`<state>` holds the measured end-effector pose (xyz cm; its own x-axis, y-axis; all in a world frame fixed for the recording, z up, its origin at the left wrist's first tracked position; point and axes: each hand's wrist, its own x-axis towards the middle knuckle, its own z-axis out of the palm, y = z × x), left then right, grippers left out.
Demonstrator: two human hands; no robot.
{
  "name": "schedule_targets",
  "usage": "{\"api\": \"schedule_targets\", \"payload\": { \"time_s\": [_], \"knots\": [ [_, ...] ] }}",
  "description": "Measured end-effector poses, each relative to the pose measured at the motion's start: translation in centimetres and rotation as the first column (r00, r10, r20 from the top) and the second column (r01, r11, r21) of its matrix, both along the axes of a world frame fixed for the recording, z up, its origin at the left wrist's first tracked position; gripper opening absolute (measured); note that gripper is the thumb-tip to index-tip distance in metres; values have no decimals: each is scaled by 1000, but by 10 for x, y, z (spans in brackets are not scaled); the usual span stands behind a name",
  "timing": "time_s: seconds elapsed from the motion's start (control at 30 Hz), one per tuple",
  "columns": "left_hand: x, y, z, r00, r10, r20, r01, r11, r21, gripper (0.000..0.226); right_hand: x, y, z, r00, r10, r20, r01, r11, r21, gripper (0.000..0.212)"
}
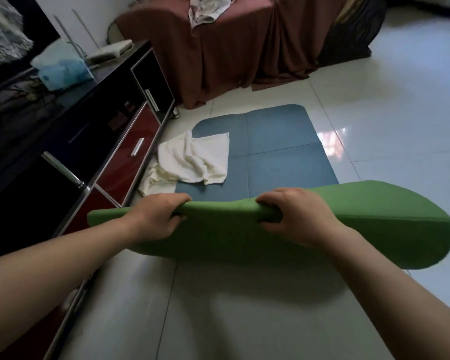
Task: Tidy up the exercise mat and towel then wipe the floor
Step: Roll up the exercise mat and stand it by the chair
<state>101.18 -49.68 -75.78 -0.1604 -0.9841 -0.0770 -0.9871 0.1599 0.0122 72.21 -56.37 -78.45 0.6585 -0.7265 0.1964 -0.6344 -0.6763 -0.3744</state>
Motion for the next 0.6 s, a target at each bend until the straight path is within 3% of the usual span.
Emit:
{"api": "schedule_targets", "payload": {
  "time_s": [0.33,0.5,0.6],
  "knots": [
    [47,-85,-23,977,-186,-109,164,969,-183,45,45,-56,5,964,-237,-118,226,969,-100,34],
    [77,-100,-23,955,-187,-230,133,964,-230,44,84,-83,41,921,-223,-319,218,975,-51,34],
    [90,-118,-20,943,-168,-288,99,966,-240,43,99,-107,53,907,-212,-363,207,977,-55,32]
  ]
}}
